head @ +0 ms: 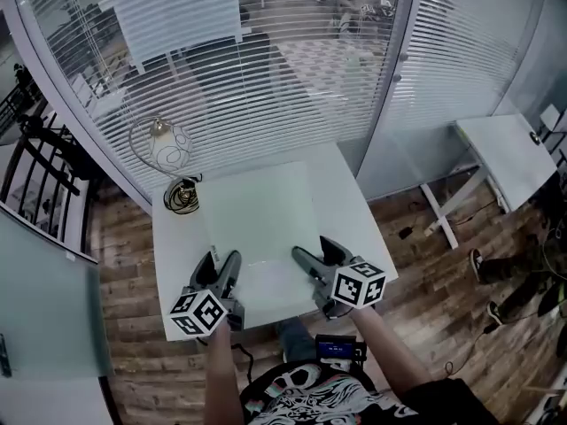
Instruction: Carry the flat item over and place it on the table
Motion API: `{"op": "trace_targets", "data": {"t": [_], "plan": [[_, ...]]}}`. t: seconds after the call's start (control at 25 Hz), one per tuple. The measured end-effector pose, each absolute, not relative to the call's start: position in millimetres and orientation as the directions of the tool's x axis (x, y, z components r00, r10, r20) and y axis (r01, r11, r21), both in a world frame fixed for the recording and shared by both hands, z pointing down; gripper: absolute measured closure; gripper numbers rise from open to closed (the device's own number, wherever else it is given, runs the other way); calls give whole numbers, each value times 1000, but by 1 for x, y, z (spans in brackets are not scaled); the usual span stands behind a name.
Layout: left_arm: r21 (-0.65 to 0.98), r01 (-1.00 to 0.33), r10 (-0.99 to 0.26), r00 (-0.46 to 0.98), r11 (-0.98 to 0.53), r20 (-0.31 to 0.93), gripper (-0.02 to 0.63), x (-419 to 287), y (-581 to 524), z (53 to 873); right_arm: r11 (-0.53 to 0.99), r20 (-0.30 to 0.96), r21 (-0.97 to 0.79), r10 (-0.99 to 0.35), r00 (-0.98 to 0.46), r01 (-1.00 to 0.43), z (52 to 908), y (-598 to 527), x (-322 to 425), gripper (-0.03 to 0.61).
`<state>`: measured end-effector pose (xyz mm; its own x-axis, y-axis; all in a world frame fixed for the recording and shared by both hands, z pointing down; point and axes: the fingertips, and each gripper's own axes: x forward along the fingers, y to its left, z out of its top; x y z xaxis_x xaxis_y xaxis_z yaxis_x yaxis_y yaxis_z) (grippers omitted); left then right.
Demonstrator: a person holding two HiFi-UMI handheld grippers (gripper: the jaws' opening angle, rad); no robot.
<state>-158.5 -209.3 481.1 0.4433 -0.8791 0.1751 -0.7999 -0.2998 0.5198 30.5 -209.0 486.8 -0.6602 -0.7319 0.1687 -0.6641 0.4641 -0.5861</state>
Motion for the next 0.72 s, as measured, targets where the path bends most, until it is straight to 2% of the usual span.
{"op": "trace_targets", "data": {"t": [0.72], "plan": [[549, -804, -867, 425, -230, 260, 295, -166, -232, 523, 418, 241, -636, -691, -682, -648, 528, -236, 23, 252]]}}
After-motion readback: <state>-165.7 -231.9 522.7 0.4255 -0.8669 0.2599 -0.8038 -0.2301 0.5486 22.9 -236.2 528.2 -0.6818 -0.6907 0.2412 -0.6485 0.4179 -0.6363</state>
